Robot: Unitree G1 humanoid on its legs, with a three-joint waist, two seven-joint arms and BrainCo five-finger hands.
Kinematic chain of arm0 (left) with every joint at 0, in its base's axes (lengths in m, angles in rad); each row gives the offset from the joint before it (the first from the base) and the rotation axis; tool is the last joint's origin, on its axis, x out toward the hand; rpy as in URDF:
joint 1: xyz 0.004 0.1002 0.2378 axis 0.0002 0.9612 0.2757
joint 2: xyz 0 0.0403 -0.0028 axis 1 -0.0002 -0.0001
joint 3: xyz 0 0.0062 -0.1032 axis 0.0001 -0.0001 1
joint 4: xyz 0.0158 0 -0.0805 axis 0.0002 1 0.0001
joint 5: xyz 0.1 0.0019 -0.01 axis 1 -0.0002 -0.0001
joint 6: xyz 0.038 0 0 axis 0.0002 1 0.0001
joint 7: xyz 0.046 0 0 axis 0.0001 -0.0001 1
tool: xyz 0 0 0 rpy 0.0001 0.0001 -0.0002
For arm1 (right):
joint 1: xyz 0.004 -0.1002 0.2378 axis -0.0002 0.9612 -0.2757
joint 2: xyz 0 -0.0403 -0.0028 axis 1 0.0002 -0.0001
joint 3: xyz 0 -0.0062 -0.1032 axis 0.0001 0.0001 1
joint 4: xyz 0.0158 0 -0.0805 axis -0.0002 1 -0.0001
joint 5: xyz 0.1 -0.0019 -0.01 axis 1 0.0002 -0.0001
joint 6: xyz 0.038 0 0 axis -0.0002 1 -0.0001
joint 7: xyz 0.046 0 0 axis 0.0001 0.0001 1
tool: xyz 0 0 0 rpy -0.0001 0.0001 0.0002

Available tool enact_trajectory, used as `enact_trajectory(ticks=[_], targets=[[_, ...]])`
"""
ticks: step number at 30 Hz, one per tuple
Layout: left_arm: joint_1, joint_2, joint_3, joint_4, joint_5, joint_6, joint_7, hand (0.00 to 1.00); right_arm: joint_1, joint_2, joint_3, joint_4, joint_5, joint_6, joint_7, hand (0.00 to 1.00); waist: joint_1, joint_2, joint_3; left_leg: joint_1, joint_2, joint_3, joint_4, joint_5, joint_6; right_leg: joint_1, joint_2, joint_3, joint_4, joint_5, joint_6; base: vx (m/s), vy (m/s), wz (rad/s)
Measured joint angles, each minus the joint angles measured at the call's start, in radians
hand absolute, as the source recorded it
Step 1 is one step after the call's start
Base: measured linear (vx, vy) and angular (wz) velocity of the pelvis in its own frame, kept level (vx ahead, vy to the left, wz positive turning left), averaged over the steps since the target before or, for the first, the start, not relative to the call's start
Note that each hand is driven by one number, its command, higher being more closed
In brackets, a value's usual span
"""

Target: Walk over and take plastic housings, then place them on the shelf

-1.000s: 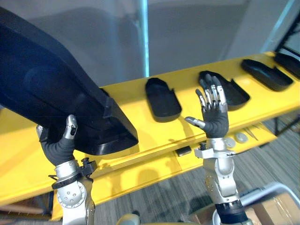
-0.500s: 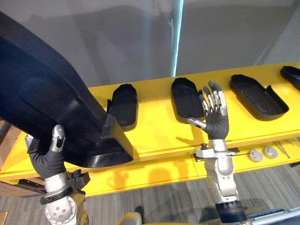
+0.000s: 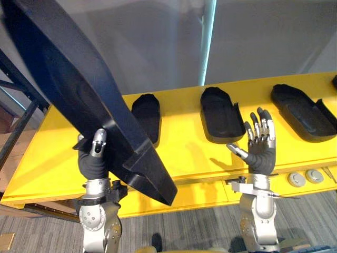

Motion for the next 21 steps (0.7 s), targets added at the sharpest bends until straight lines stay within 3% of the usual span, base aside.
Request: enact_trajectory(ticks=[5, 6, 7, 9, 11, 12, 14, 15, 16, 17, 18, 19, 21], targets=[[-0.002, 0.015, -0.007, 0.021, -0.014, -0.001, 0.033, 1.00, -0.007, -0.023, -0.038, 0.013, 0.012, -0.008, 0.007, 0.00, -0.003, -0.023, 0.048, -0.066, 0.000, -0.019, 0.127, -0.024, 0.008, 0.000, -0.010, 0.033, 0.043, -0.061, 0.007, -0.10, -0.043, 0.17], [-0.005, 0.015, -0.007, 0.021, -0.012, -0.003, 0.036, 1.00, -0.017, -0.026, -0.048, 0.013, 0.013, -0.011, 0.019, 0.00, -0.004, -0.034, 0.054, -0.077, 0.000, -0.016, 0.152, -0.048, 0.010, 0.000, -0.020, 0.044, 0.050, -0.087, 0.032, -0.14, -0.023, 0.03], [-0.005, 0.012, -0.008, 0.026, -0.010, -0.009, 0.043, 1.00, -0.035, -0.030, -0.049, 0.014, 0.016, -0.013, 0.023, 0.00, -0.007, -0.042, 0.067, -0.117, 0.013, 0.013, 0.240, -0.090, 0.031, 0.001, -0.030, 0.044, 0.059, -0.100, 0.046, -0.17, -0.018, -0.02], [-0.008, 0.014, -0.009, 0.047, 0.020, -0.009, 0.059, 1.00, -0.065, -0.048, -0.044, 0.018, 0.045, -0.017, 0.024, 0.00, -0.016, -0.030, 0.074, -0.175, 0.053, 0.029, 0.453, -0.148, 0.077, -0.004, -0.044, 0.053, 0.078, -0.107, 0.052, -0.16, 0.030, -0.23], [-0.008, 0.015, -0.009, 0.063, 0.069, -0.010, 0.080, 1.00, -0.088, -0.054, -0.043, 0.029, 0.052, -0.038, 0.018, 0.00, -0.021, -0.007, 0.062, -0.177, 0.107, 0.031, 0.576, -0.195, 0.047, -0.009, -0.059, 0.084, 0.099, -0.123, 0.068, -0.12, 0.177, -0.43], [-0.019, 0.015, -0.009, 0.069, 0.095, -0.011, 0.076, 1.00, -0.090, -0.058, -0.039, 0.031, 0.049, -0.053, 0.002, 0.00, -0.026, 0.008, 0.054, -0.162, 0.124, 0.032, 0.590, -0.234, -0.009, -0.017, -0.080, 0.095, 0.117, -0.128, 0.090, -0.07, 0.287, -0.26], [-0.059, 0.019, -0.009, 0.077, 0.118, -0.010, 0.068, 1.00, -0.086, -0.053, -0.029, 0.043, 0.048, -0.062, -0.033, 0.00, -0.029, 0.017, 0.051, -0.151, 0.109, 0.046, 0.583, -0.312, -0.083, -0.027, -0.114, 0.102, 0.122, -0.116, 0.120, -0.04, 0.396, 0.04], [-0.082, 0.034, -0.005, 0.078, 0.118, -0.010, 0.059, 1.00, -0.085, -0.038, -0.020, 0.058, 0.046, -0.062, -0.047, 0.00, -0.024, 0.009, 0.055, -0.161, 0.091, 0.063, 0.593, -0.338, -0.069, -0.030, -0.129, 0.116, 0.126, -0.101, 0.138, -0.04, 0.408, 0.04], [-0.094, 0.050, 0.003, 0.078, 0.118, -0.008, 0.047, 1.00, -0.086, -0.024, -0.006, 0.075, 0.043, -0.062, -0.054, 0.00, -0.019, 0.001, 0.060, -0.172, 0.072, 0.066, 0.605, -0.348, -0.050, -0.037, -0.142, 0.127, 0.126, -0.069, 0.123, -0.06, 0.448, 0.06], [-0.099, 0.070, 0.016, 0.078, 0.122, 0.002, 0.035, 1.00, -0.082, 0.002, 0.015, 0.084, 0.028, -0.062, -0.067, 0.00, -0.014, -0.004, 0.063, -0.182, 0.064, 0.068, 0.597, -0.346, -0.030, -0.051, -0.142, 0.121, 0.120, -0.010, 0.059, -0.05, 0.403, 0.05], [-0.103, 0.090, 0.037, 0.077, 0.135, 0.012, 0.026, 1.00, -0.085, 0.020, 0.045, 0.083, 0.007, -0.065, -0.067, 0.00, -0.001, -0.006, 0.062, -0.182, 0.063, 0.070, 0.570, -0.338, -0.013, -0.070, -0.127, 0.115, 0.114, 0.023, 0.021, -0.06, 0.386, 0.17], [-0.110, 0.102, 0.042, 0.077, 0.134, 0.027, 0.020, 1.00, -0.088, 0.027, 0.066, 0.081, 0.001, -0.066, -0.067, 0.00, 0.002, -0.007, 0.062, -0.179, 0.058, 0.061, 0.538, -0.323, 0.001, -0.071, -0.096, 0.118, 0.114, 0.014, 0.029, -0.03, 0.216, 0.28], [-0.120, 0.121, 0.072, 0.076, 0.134, 0.050, 0.011, 1.00, -0.092, 0.028, 0.095, 0.053, -0.013, -0.065, -0.066, 0.00, 0.007, -0.035, 0.046, -0.147, 0.030, 0.046, 0.436, -0.275, 0.035, -0.067, -0.003, 0.114, 0.111, -0.016, 0.033, 0.02, 0.152, 0.40]])
